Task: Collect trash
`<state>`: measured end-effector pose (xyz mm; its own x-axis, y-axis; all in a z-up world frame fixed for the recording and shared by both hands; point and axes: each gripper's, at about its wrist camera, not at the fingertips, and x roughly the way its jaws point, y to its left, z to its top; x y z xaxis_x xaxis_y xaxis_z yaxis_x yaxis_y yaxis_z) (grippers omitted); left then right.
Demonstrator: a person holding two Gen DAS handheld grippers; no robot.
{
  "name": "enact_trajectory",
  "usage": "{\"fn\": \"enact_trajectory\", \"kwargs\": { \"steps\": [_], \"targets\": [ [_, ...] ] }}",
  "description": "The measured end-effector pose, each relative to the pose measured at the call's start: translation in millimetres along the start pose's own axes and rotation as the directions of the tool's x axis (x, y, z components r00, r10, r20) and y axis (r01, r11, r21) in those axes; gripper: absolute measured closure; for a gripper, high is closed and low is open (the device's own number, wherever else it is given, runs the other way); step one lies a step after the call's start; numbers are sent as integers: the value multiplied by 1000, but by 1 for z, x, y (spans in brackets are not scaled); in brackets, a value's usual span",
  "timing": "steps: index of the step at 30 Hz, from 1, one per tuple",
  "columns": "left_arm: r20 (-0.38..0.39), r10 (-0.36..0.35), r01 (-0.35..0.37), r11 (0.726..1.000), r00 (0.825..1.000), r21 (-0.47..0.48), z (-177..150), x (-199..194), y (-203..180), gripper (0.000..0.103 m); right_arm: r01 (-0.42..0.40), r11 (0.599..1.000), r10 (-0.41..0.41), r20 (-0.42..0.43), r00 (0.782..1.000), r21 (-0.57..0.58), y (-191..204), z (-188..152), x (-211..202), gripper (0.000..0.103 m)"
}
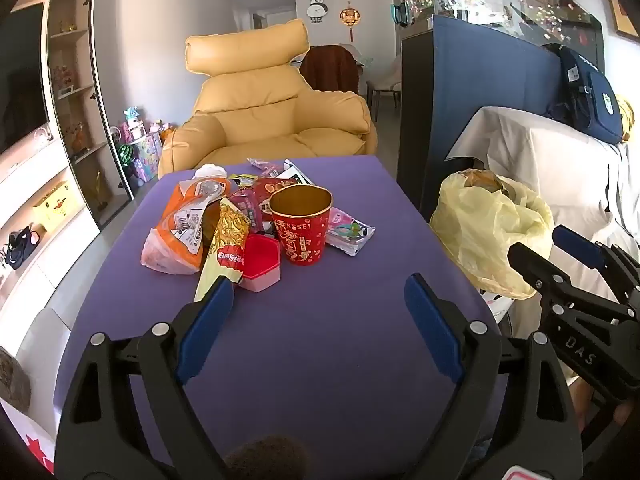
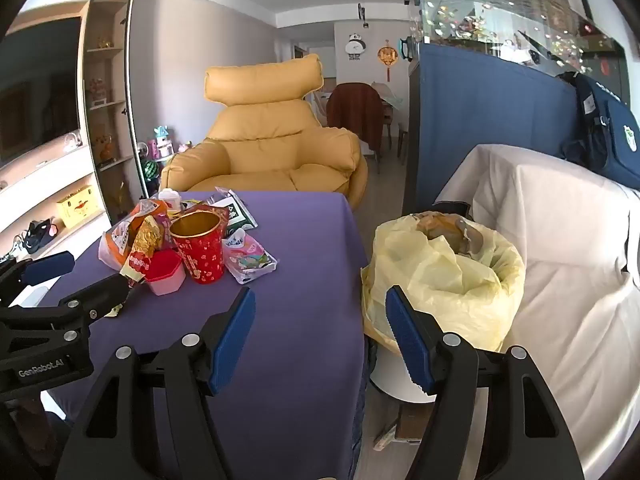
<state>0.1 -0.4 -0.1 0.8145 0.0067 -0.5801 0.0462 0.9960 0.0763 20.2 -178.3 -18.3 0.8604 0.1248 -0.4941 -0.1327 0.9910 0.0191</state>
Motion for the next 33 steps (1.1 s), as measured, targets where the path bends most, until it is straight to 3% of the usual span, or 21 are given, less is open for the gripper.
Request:
{"fn": "enact_trajectory", "kwargs": {
  "steps": [33],
  "targets": [
    [12,-15,15,1000,1000,4,0,-3,-3,20,10,1000,-10,-11,1000,4,-2,-2,1,39]
  ]
}}
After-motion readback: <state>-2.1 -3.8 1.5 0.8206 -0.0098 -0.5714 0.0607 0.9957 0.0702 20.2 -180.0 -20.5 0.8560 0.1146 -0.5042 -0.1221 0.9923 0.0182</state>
